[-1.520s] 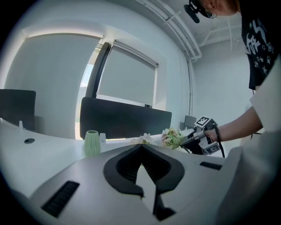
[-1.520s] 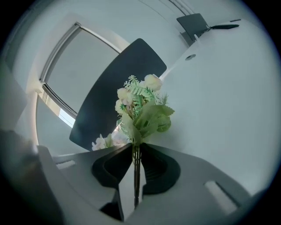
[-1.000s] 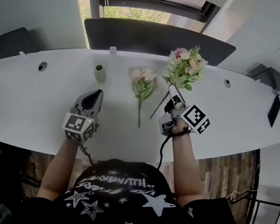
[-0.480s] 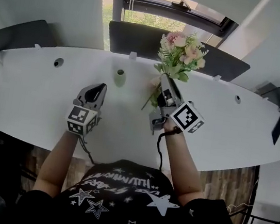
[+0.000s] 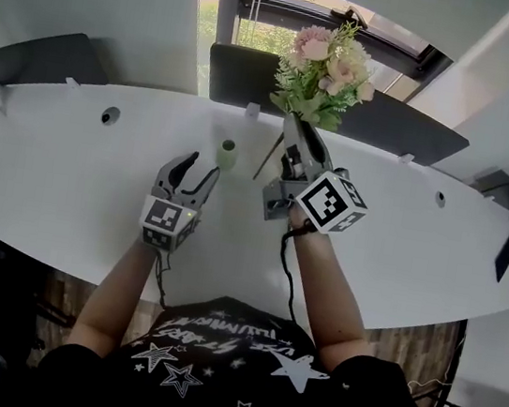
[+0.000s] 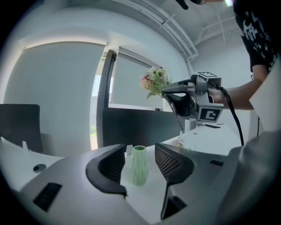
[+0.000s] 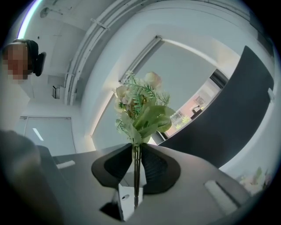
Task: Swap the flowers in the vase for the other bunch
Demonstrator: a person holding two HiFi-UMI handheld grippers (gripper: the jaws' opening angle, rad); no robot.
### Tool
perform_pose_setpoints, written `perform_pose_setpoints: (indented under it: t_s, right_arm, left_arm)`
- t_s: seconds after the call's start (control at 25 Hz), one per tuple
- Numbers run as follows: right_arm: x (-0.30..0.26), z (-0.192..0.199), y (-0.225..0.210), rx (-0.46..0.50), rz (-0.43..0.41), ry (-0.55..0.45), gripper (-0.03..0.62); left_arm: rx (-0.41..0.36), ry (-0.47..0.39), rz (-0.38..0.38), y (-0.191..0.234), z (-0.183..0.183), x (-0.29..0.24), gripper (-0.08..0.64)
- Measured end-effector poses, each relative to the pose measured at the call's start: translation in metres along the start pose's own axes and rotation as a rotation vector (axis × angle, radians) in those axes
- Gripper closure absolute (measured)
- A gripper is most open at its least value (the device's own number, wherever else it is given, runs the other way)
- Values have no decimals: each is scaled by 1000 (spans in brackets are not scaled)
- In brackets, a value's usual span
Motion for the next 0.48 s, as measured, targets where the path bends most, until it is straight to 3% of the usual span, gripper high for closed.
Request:
perform_pose_setpoints:
  t_s: [0.2, 0.48]
  right_arm:
    - [-24, 4, 3, 51, -30, 2, 528]
    - [-46, 21, 5, 67, -89, 22, 528]
  left_arm:
    - [-34, 49, 8, 3, 11, -15, 303]
    - [-10, 75, 53, 0, 18, -43, 275]
Point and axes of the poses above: the fingertips, and each gripper's own axes: x backward along the fingers, y to its left, z out of its underside, the point moved 4 cm from there along x, backward along the fingers, and after that the axes turned 8 degrees about x, right-handed, at the moved point
